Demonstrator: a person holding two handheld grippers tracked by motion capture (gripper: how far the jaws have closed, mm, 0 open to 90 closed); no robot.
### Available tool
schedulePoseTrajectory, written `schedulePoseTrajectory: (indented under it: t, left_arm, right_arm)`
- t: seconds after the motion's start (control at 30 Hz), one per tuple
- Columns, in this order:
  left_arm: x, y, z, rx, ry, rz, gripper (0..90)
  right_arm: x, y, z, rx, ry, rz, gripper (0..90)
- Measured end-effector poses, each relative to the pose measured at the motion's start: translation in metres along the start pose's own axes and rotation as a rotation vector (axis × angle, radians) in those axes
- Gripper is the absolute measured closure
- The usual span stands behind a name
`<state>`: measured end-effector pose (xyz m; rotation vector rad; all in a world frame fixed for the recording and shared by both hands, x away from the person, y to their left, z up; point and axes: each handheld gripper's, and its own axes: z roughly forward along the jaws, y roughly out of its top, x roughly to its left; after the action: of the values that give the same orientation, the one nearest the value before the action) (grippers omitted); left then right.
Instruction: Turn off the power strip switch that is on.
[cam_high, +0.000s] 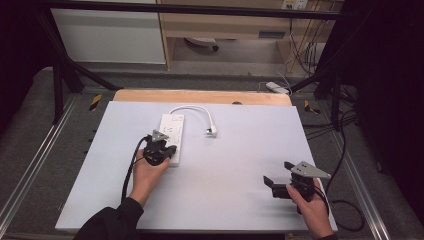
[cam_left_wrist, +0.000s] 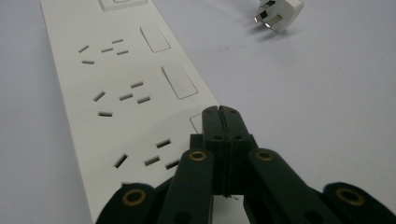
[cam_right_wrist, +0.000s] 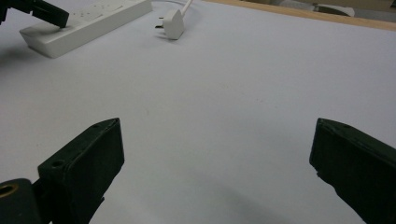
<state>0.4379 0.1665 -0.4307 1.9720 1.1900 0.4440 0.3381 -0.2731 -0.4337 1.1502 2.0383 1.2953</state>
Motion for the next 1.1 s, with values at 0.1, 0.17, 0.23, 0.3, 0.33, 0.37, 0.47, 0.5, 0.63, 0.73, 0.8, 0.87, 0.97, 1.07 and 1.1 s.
schedulePoseTrajectory:
  t: [0.1,0.17,0.23,0.3,0.33,0.37,0.47,0.5,0.63,0.73,0.8,0.87,0.97,1.07,1.1]
  left_arm:
    - [-0.0006,0.0000,0.0000,0.000,0.003,0.004,90.0]
    - [-0.0004,-0.0001,0.0000,0.000,0.002,0.002,90.0]
    - [0.0000,-0.0005,-0.0001,-0.002,0.000,0.001,90.0]
    - [0.0000,-0.0012,-0.0001,-0.008,-0.001,-0.003,90.0]
    - [-0.0001,-0.0013,-0.0001,-0.008,-0.001,-0.002,90.0]
    - [-0.0001,-0.0013,-0.0001,-0.008,0.000,-0.002,90.0]
    - [-0.0001,-0.0013,0.0003,-0.008,0.002,0.003,90.0]
    - [-0.0001,-0.0013,0.0003,-0.009,0.003,0.005,90.0]
    - [-0.0006,-0.0019,0.0004,-0.014,0.011,0.009,90.0]
    - [-0.0005,-0.0023,0.0005,-0.017,0.010,0.008,90.0]
    - [-0.0006,-0.0024,0.0005,-0.018,0.010,0.008,90.0]
    - [-0.0009,-0.0024,0.0005,-0.018,0.010,0.011,90.0]
    - [-0.0014,-0.0024,0.0005,-0.017,0.014,0.014,90.0]
    - [-0.0016,-0.0026,0.0004,-0.018,0.014,0.013,90.0]
    - [-0.0016,-0.0026,0.0004,-0.018,0.014,0.013,90.0]
  right_arm:
    - [0.0003,0.0000,0.0000,0.001,0.001,0.002,3.5]
    - [0.0001,0.0000,0.0002,-0.001,0.001,-0.001,3.5]
    - [0.0003,0.0000,0.0002,0.000,0.003,0.001,3.5]
    - [0.0006,0.0000,0.0002,0.002,0.004,0.001,3.5]
    - [0.0008,0.0000,0.0003,0.003,0.004,0.000,3.5]
    - [0.0008,0.0000,0.0004,0.003,0.005,0.000,3.5]
    - [0.0006,0.0000,0.0006,0.003,0.006,-0.003,3.5]
    - [0.0008,0.0000,0.0005,0.003,0.005,0.000,3.5]
    - [0.0006,0.0000,0.0004,0.002,0.005,-0.002,3.5]
    - [0.0008,0.0000,0.0006,0.003,0.006,-0.001,3.5]
    - [0.0010,0.0000,0.0006,0.004,0.006,-0.001,3.5]
    - [0.0008,0.0000,0.0006,0.003,0.005,-0.002,3.5]
    - [0.0008,0.0000,0.0006,0.004,0.005,-0.001,3.5]
    - [0.0007,0.0000,0.0005,0.003,0.005,-0.002,3.5]
    - [0.0008,0.0000,0.0004,0.003,0.005,-0.001,3.5]
